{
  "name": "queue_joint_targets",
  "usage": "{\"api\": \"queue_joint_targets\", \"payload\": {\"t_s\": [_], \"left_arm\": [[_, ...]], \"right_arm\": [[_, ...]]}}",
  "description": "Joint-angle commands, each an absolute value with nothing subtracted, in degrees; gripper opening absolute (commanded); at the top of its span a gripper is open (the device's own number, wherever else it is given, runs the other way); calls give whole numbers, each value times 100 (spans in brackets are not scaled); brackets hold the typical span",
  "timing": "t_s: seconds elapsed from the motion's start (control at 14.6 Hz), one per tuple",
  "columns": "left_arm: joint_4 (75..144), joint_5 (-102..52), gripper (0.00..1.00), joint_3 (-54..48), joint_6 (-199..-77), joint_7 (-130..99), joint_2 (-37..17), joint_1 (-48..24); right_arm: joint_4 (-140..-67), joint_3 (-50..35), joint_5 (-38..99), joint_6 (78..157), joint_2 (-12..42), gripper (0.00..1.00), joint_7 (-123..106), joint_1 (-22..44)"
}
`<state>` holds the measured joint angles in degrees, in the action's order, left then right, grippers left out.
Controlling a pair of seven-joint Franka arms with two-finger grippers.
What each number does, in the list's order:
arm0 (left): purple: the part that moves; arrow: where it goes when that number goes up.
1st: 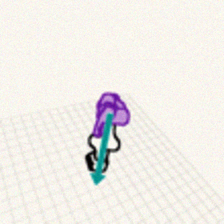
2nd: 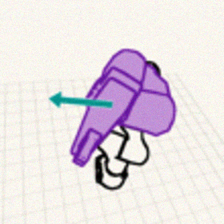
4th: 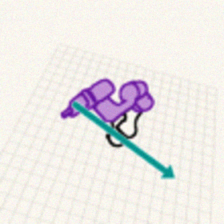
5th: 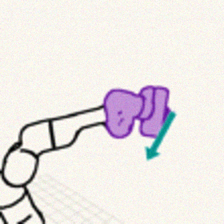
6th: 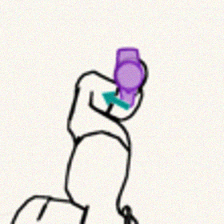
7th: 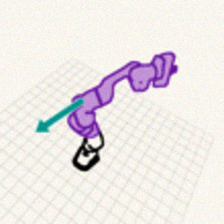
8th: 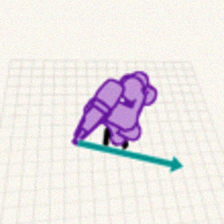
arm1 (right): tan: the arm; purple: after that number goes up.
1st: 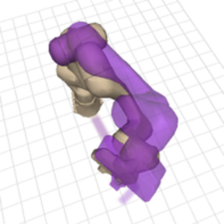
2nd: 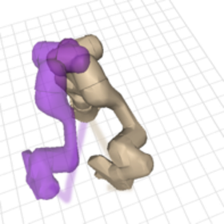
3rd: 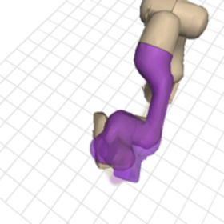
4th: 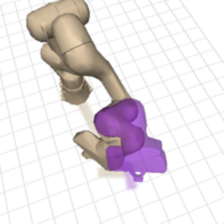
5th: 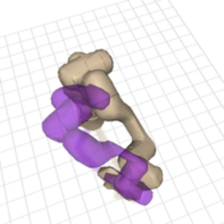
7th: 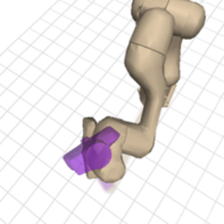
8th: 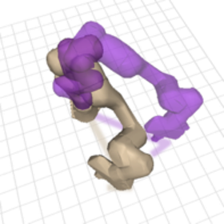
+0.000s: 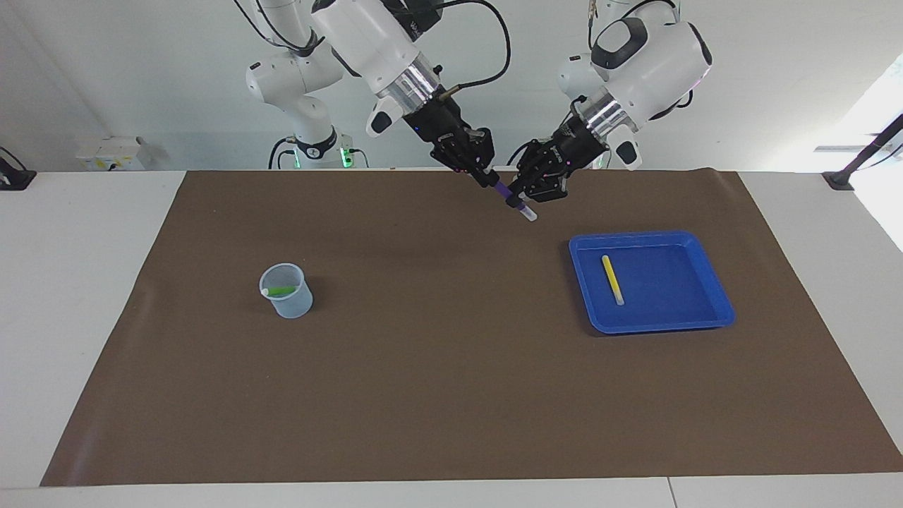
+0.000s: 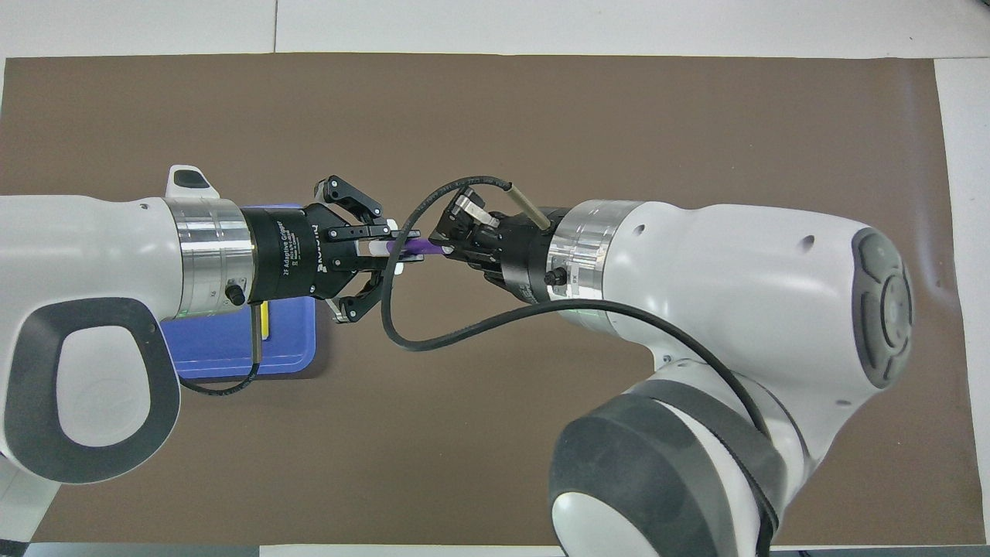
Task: Right arm passes pens to left for tray arrangement
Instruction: 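Close the left gripper on the purple pen held by the right gripper, then lower the purple pen into the tray while the right gripper reaches the cup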
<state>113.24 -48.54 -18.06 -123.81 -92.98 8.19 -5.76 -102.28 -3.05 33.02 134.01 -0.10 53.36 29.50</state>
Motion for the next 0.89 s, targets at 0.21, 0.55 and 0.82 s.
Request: {"api": "queue_joint_targets", "payload": {"t_s": [0.21, 0.55, 0.82], "left_arm": [[11399, -4975, 0, -1758, -12560, -9229, 870, -527], [11399, -4948, 0, -1758, -12604, -9045, 861, -344], [11583, -4756, 0, -1749, -12192, -7765, 940, 104]], "right_arm": [[-10362, -352, 3402, 13255, -158, 100, 5124, 2883], [-10283, -281, 3340, 11833, -342, 100, 3231, 2182], [-10274, -290, 3113, 10698, -404, 100, 419, 1189]]}}
